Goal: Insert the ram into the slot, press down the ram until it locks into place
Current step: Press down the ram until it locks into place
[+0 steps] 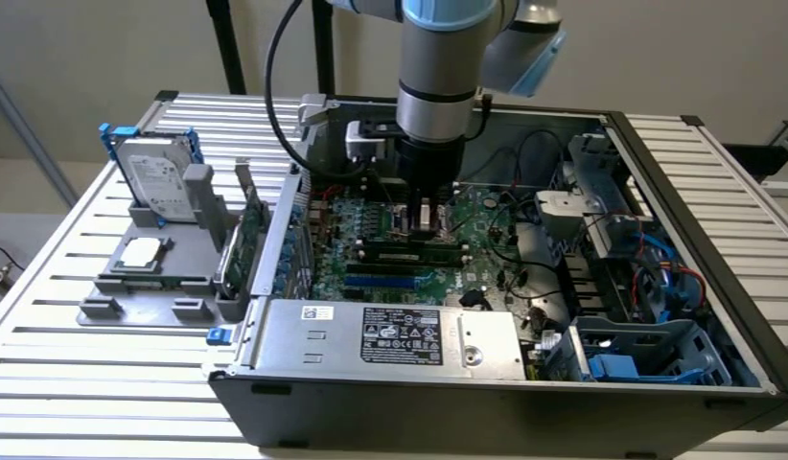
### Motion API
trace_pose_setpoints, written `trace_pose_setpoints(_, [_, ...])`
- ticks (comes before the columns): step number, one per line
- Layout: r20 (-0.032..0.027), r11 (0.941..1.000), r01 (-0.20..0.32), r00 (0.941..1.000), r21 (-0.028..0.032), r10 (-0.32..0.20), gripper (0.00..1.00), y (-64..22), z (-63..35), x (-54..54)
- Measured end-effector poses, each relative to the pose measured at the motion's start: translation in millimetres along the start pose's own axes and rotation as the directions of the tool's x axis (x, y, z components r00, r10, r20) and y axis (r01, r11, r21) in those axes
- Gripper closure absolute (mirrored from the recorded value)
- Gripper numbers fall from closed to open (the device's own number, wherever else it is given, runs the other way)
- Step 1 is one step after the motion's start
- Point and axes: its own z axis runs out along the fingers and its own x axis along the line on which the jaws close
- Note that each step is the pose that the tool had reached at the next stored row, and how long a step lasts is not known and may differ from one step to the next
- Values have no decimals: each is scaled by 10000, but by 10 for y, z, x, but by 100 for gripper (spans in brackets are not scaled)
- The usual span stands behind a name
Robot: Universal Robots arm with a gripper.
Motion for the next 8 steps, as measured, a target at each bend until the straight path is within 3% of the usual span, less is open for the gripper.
trace_pose_setpoints(2, [19, 10000, 3, 10000, -40, -3, 89, -2, -36, -1])
trace_pose_setpoints(8, [2, 10000, 5, 10000, -78, -5, 89, -16, -292, 17])
